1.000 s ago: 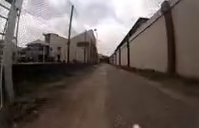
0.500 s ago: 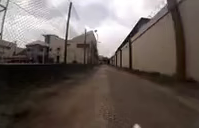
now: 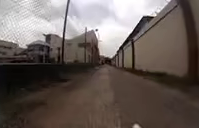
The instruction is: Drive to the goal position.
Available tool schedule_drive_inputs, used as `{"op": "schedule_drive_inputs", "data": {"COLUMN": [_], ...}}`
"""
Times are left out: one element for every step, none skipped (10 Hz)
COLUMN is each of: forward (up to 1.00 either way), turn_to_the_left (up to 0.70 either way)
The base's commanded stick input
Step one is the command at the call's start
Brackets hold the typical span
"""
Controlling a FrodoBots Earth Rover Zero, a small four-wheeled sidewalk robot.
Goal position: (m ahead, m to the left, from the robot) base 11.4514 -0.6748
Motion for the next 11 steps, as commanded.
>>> {"op": "schedule_drive_inputs", "data": {"forward": [1.0,1.0,1.0,1.0,1.0,1.0,1.0,1.0,1.0,1.0,1.0], "turn_to_the_left": [-0.15,0.0,0.0,0.0,0.0,0.0,0.0,0.0,0.0,0.0,0.0]}}
